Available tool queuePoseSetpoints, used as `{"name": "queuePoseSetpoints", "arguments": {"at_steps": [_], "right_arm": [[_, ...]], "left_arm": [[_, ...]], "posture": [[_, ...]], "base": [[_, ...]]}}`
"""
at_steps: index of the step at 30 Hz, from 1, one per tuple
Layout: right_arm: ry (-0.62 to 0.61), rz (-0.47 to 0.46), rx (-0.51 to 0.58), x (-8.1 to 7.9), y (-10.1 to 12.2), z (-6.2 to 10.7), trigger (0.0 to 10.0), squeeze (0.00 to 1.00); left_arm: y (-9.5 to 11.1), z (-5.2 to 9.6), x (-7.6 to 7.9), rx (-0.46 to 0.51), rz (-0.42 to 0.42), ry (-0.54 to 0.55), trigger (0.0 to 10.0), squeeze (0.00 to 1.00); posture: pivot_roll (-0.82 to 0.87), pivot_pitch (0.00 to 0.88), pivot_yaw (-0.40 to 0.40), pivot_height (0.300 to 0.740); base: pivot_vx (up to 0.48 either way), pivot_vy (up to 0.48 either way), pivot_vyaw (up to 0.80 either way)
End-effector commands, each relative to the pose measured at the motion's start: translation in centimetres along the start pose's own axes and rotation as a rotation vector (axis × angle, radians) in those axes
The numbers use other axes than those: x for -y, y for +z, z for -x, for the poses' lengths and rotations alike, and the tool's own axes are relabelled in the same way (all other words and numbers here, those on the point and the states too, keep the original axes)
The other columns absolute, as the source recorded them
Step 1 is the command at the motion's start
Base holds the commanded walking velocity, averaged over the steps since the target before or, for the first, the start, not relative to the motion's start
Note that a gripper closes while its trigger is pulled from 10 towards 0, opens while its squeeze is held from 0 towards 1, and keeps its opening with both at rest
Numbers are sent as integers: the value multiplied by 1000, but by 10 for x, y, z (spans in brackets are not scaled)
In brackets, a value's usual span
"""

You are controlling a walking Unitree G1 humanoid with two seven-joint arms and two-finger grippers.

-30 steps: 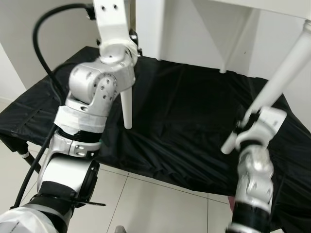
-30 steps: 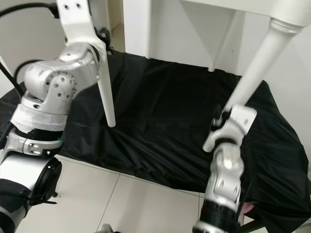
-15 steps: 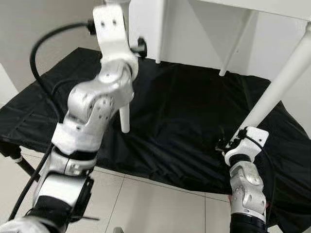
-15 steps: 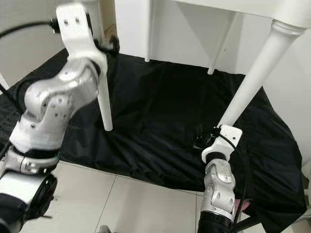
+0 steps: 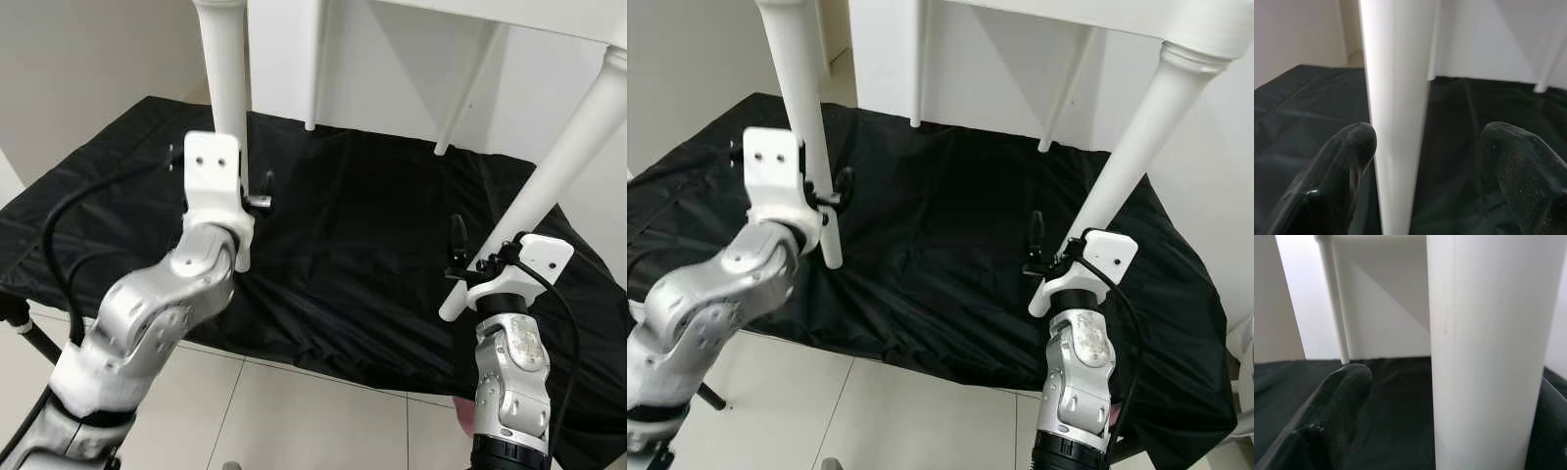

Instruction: Building children table

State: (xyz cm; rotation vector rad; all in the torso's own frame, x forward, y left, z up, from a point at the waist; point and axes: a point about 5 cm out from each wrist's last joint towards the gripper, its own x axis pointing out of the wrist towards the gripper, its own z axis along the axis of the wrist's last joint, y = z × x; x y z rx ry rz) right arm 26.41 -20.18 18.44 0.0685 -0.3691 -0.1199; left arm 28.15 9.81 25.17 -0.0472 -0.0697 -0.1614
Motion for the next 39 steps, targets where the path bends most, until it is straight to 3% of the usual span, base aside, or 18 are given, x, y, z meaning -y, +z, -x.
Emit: {"name": "queuePoseSetpoints", "arguments": {"at_steps": [1, 5, 11, 19, 39], "right_arm": [[47, -36, -94, -17, -21, 29, 10000, 0], [61, -1, -64, -15, -15, 37, 10000, 0], [86, 56, -84, -7, -17, 62, 10000, 0], [150, 90, -132, -3, -29, 87, 10000, 0], [204, 110, -117, -7, -29, 85, 10000, 0]], "left_arm": [[3, 15, 29, 34, -10, -590, 10000, 0], [-4, 29, 25, 41, -25, -604, 10000, 0], [-20, 52, 21, 50, -50, -653, 10000, 0], [-42, 67, 16, 21, -26, -685, 10000, 0], [-61, 72, 2, 30, -18, -709, 10000, 0]], "posture": [[-14, 0, -47, 740], [-15, 0, -47, 740], [-23, 0, -41, 740], [-33, 0, -29, 740], [-27, 0, -39, 740]], "base": [[0, 0, 0], [0, 0, 0], [0, 0, 0], [0, 0, 0], [0, 0, 0]]}}
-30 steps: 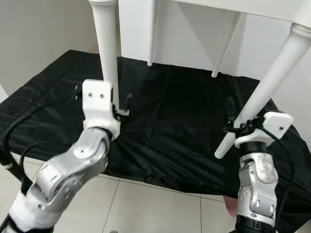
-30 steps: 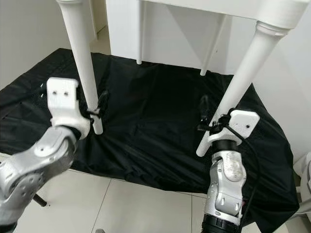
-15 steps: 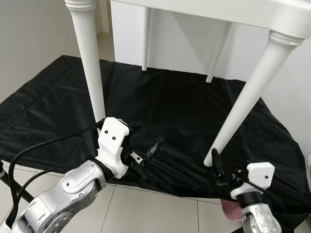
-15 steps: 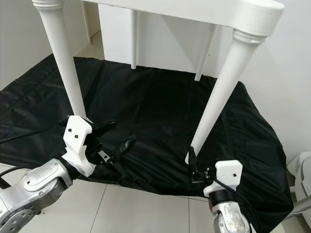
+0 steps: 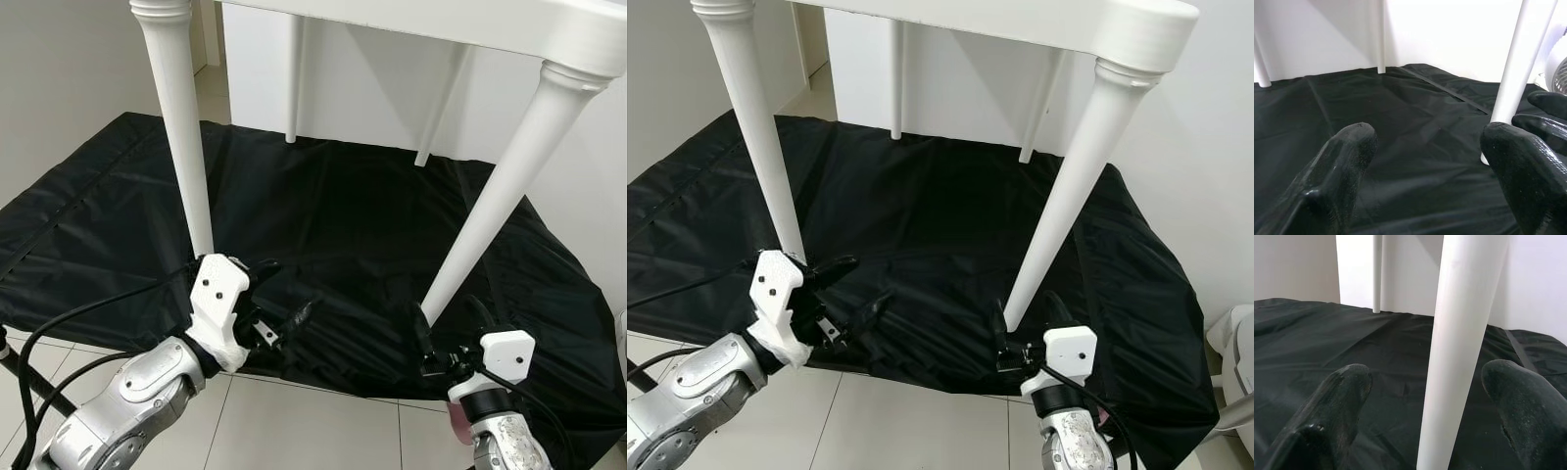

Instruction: Building children table

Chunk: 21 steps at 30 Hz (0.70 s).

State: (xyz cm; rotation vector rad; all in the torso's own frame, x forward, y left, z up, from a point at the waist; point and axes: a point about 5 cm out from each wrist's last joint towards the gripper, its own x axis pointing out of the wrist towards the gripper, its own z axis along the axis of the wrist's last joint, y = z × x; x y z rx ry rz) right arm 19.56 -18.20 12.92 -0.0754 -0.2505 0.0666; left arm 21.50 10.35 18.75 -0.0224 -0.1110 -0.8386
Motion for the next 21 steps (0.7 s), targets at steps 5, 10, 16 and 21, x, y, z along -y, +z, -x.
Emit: {"name": "queuePoseSetpoints", "arguments": {"at_steps": [5, 10, 16, 21], "right_arm": [[2, -3, 5, 0, -3, -1, 10000, 0], [1, 2, 4, 1, -3, -1, 10000, 0], [2, -1, 4, 0, -3, -1, 10000, 0], [5, 0, 3, 0, -4, -2, 10000, 0]], "left_arm": [[-3, 3, 0, 5, -20, -29, 10000, 0], [-5, 4, -2, 12, -30, -33, 10000, 0], [-6, 5, -2, 15, -32, -32, 10000, 0], [-7, 6, -2, 20, -31, -29, 10000, 0]], "posture": [[-25, 0, -41, 740], [-23, 0, -42, 740], [-21, 0, -43, 740], [-21, 0, -44, 740]], "base": [[0, 0, 0], [0, 0, 0], [0, 0, 0], [0, 0, 0]]}}
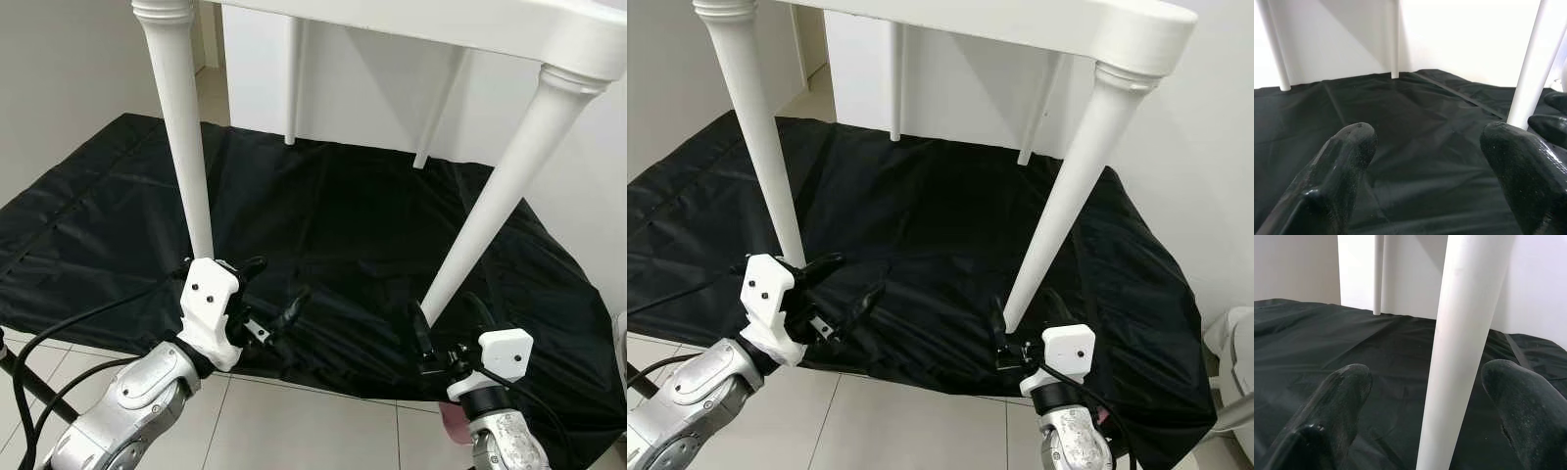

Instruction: Building children table

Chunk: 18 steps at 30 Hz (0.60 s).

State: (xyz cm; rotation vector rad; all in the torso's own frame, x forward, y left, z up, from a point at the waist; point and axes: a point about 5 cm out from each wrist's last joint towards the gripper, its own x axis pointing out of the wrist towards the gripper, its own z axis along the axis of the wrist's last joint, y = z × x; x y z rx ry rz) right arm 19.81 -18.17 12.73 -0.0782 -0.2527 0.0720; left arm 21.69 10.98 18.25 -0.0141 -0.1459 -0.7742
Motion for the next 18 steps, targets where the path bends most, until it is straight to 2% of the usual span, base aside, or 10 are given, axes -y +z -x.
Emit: {"name": "queuePoseSetpoints", "arguments": {"at_steps": [1, 18], "right_arm": [[0, -2, 1, 1, -2, -1, 10000, 0], [12, 11, 1, 0, -3, -1, 10000, 0]], "left_arm": [[-2, 2, 3, -4, -7, -90, 10000, 0], [-7, 7, 7, 2, -15, -82, 10000, 0]], "posture": [[-20, 0, -44, 740], [-17, 0, -48, 740]], "base": [[0, 0, 0], [0, 0, 0]]}}
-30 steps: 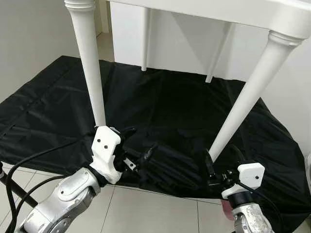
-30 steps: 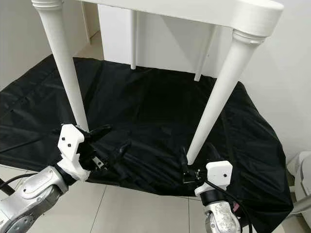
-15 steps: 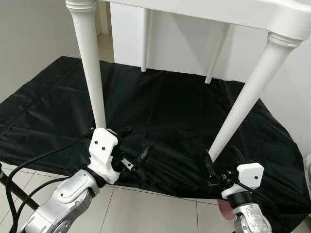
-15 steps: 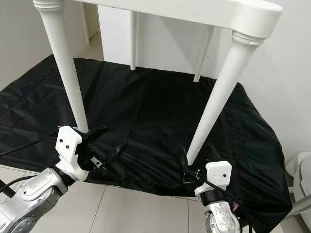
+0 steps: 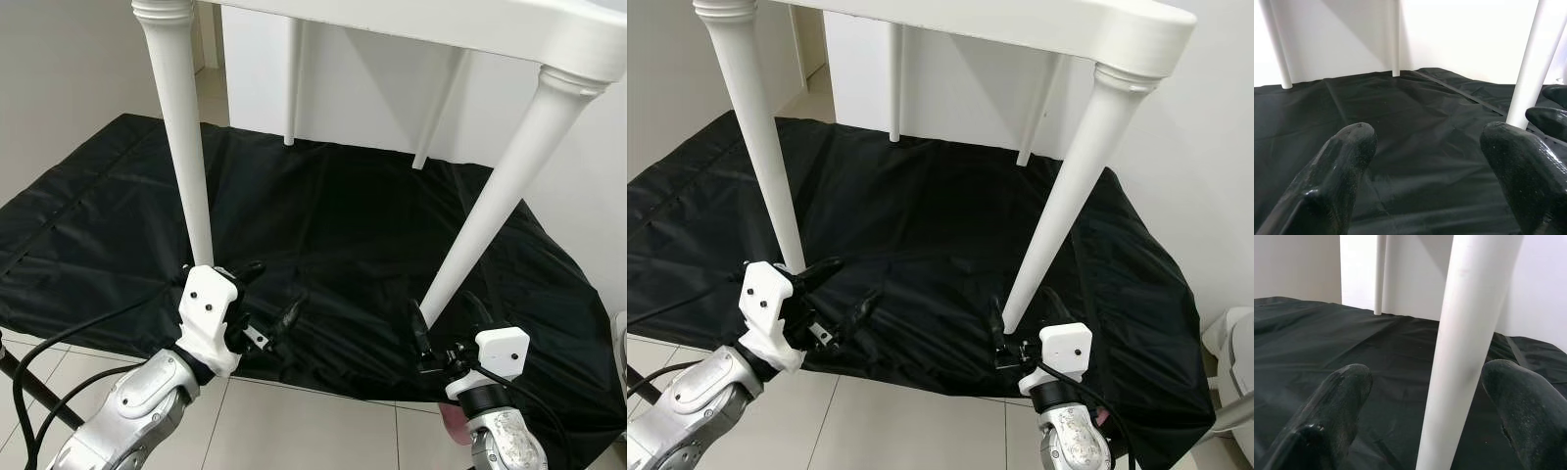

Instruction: Building children table

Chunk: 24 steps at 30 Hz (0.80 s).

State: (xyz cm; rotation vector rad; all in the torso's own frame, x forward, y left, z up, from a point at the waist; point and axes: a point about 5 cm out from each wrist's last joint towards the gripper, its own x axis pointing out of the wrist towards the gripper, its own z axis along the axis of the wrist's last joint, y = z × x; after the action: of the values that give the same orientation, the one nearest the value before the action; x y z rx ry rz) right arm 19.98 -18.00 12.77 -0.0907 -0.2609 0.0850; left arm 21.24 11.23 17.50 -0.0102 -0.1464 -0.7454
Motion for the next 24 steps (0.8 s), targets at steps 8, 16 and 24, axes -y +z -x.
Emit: {"name": "queuePoseSetpoints", "arguments": {"at_steps": [8, 16, 24], "right_arm": [[23, -2, -13, -2, -5, 4, 10000, 0], [80, -16, -27, -7, -5, 6, 10000, 0], [166, -27, -50, -12, -8, 11, 10000, 0]], "left_arm": [[-5, 8, 7, 8, 12, -101, 10000, 0], [-8, 14, 10, 13, 36, -100, 10000, 0], [-11, 22, 12, 14, 59, -120, 10000, 0]], "posture": [[-15, 0, -49, 740], [-15, 0, -53, 740], [-11, 0, -57, 740]], "base": [[0, 0, 0], [0, 0, 0], [0, 0, 0]]}}
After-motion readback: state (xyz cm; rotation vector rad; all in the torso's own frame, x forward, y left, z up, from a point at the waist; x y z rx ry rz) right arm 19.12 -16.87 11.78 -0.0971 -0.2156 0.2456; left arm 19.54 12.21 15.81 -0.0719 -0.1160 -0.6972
